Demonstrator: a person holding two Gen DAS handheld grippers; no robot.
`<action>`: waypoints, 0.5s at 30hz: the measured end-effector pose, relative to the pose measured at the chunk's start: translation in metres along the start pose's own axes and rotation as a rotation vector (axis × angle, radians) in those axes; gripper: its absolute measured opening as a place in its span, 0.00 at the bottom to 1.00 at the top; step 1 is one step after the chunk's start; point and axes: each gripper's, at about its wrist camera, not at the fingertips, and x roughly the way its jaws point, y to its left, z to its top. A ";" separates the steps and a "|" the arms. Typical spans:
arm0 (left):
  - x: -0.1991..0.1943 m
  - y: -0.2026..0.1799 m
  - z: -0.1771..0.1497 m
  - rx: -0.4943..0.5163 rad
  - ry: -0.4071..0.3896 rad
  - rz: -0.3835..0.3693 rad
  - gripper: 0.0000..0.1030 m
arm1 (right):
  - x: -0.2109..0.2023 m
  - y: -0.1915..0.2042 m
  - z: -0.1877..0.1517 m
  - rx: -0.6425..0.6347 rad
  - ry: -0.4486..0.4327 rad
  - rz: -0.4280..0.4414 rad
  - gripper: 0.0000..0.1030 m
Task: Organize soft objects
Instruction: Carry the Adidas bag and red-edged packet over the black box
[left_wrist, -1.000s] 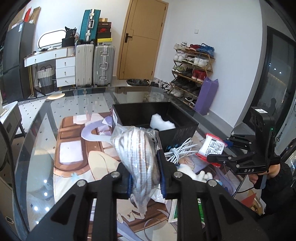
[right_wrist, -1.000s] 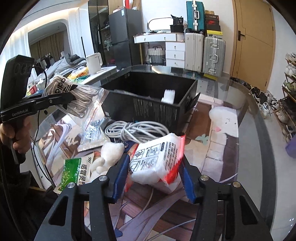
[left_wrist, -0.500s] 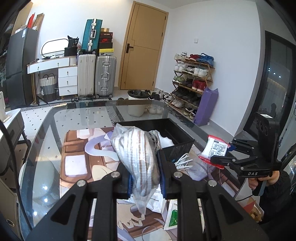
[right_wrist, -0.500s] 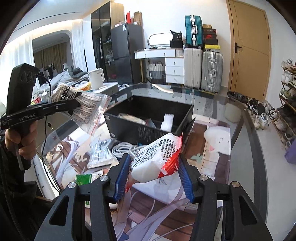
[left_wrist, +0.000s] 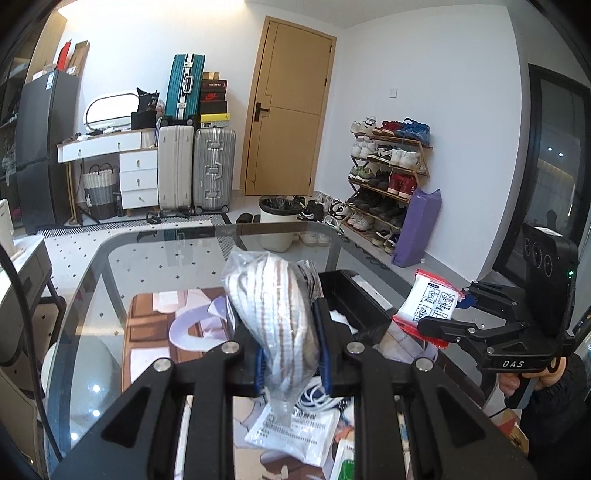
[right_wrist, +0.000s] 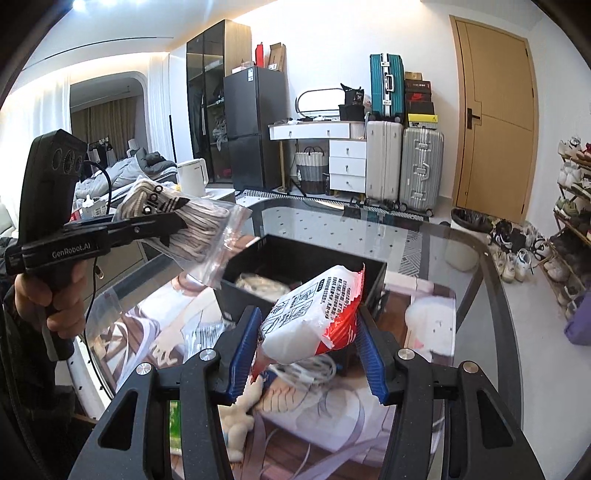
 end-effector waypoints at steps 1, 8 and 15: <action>0.002 -0.001 0.002 0.003 -0.003 0.000 0.19 | 0.001 0.000 0.003 -0.001 -0.002 -0.001 0.51; 0.020 -0.005 0.014 0.019 -0.013 0.018 0.19 | 0.016 0.001 0.016 -0.011 0.004 -0.010 0.51; 0.043 -0.009 0.013 0.057 0.009 0.056 0.19 | 0.037 -0.004 0.023 -0.008 0.036 -0.014 0.51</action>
